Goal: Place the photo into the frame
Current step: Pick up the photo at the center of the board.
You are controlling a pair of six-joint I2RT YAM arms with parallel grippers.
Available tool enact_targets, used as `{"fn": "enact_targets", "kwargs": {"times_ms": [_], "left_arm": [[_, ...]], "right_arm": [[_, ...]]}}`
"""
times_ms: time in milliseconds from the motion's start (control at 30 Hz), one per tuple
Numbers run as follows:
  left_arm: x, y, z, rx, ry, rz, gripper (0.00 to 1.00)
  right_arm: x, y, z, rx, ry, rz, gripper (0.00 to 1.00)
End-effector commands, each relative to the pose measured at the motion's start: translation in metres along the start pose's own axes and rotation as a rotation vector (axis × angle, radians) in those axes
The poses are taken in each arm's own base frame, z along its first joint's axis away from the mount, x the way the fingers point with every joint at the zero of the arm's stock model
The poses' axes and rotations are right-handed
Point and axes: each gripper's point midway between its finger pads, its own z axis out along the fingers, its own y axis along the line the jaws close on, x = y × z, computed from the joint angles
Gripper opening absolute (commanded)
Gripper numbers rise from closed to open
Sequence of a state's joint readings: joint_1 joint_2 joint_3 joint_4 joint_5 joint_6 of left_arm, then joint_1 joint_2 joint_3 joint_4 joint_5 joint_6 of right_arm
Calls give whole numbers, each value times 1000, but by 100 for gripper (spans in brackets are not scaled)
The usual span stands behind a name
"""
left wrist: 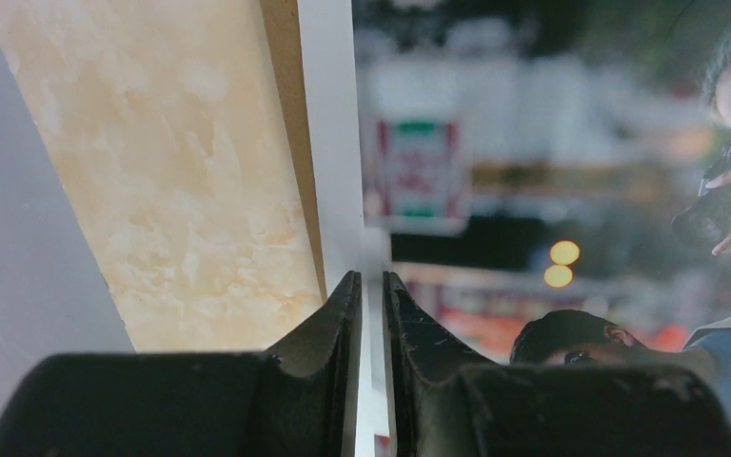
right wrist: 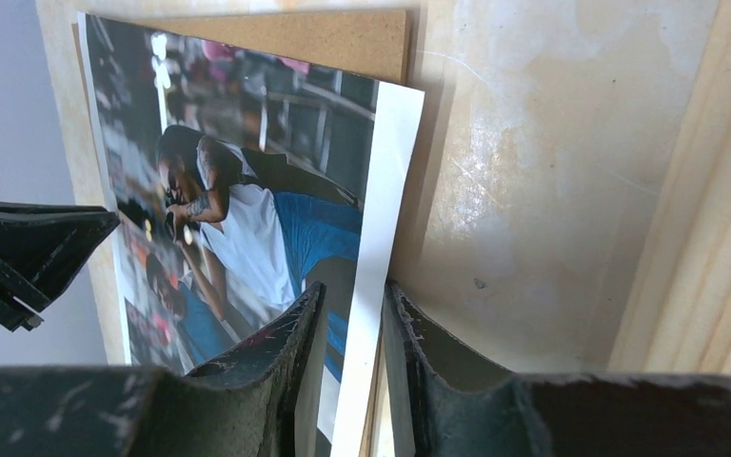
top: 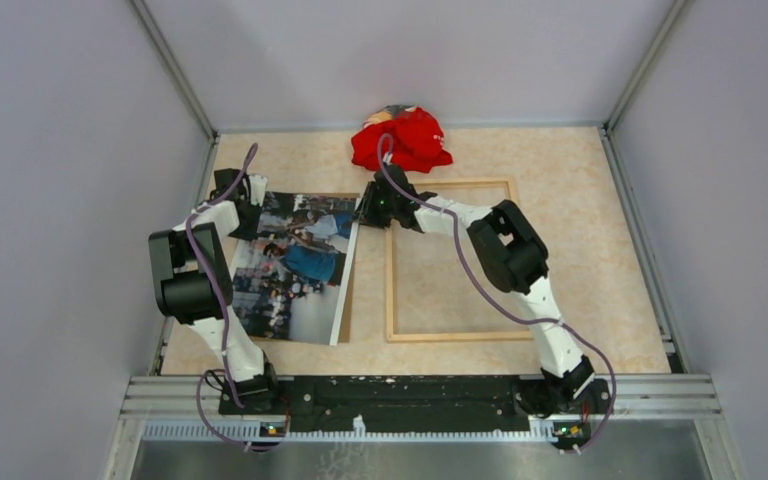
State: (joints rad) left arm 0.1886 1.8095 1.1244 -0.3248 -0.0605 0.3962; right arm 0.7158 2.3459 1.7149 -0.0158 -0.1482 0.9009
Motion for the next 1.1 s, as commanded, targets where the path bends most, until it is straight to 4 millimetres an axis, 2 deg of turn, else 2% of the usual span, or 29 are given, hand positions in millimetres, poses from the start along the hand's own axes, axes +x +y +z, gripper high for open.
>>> {"fn": "enact_targets", "kwargs": {"times_ms": [0, 367, 700, 867, 1067], "left_arm": [[10, -14, 8, 48, 28, 11, 20], [11, -14, 8, 47, 31, 17, 20], [15, -16, 10, 52, 39, 18, 19], [16, -17, 10, 58, 41, 17, 19], [16, -17, 7, 65, 42, 17, 19]], "right_arm": [[-19, 46, -29, -83, -43, -54, 28], [-21, 59, -31, -20, -86, -167, 28], [-25, 85, -44, -126, -108, -180, 24], [-24, 89, -44, -168, -113, -170, 24], [-21, 84, -34, -160, -103, -162, 0]]}}
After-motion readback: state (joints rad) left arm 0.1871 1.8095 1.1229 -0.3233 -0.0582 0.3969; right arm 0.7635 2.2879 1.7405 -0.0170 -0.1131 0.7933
